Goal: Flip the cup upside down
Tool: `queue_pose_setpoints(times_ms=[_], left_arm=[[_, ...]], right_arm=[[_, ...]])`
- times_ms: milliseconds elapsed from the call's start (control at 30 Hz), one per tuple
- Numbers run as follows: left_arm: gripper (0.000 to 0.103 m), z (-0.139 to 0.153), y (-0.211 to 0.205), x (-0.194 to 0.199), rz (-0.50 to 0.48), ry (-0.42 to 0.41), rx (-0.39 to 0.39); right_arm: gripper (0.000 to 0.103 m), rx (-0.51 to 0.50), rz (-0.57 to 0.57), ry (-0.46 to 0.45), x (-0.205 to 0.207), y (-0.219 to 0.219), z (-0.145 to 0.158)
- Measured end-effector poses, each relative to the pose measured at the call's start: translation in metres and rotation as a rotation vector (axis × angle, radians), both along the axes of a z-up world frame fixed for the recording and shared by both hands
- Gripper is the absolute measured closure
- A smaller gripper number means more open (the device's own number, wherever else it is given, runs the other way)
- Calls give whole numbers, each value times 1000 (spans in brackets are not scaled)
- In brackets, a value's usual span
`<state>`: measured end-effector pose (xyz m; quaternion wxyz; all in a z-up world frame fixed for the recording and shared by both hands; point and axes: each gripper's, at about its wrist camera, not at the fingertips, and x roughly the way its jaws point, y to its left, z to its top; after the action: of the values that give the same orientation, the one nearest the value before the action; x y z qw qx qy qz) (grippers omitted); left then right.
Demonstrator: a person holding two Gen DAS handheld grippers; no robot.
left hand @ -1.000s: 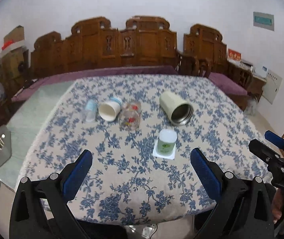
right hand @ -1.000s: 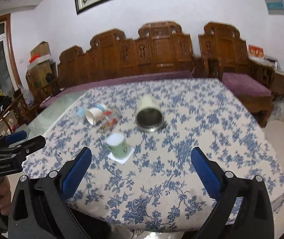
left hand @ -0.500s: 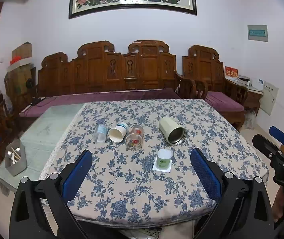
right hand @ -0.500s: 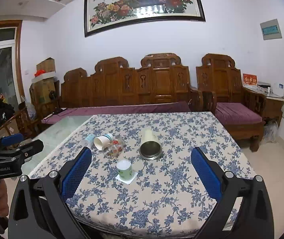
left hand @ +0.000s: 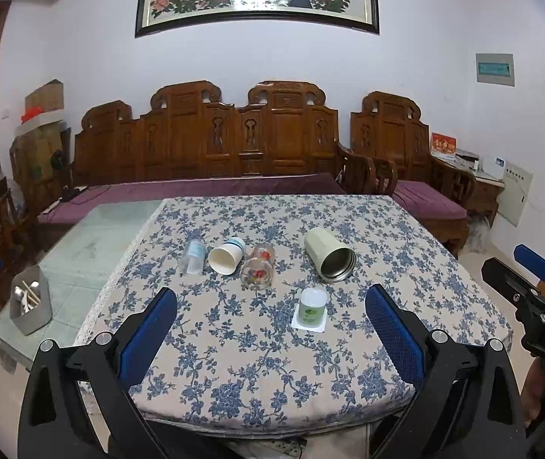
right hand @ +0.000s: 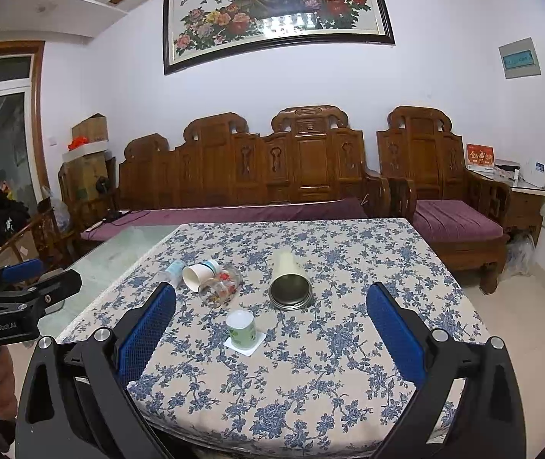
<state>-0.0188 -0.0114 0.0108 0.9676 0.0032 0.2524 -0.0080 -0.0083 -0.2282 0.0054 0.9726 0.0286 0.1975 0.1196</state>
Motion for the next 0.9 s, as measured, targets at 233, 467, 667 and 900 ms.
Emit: queue_pose_setpoints(times_ms=[233, 467, 667, 900], left_arm=[[8, 2, -1, -2, 0, -6, -2], [8, 2, -2, -2, 1, -7, -2], [8, 2, -4, -1, 1, -12, -3], [8, 2, -5, -1, 3, -11, -4]], right_arm=[[3, -1, -1, -1, 0, 0, 1], [3, -2, -1, -2, -2, 3, 2], [3, 0, 0, -1, -2, 3, 2], [3, 6, -1, 2, -1, 4, 1]])
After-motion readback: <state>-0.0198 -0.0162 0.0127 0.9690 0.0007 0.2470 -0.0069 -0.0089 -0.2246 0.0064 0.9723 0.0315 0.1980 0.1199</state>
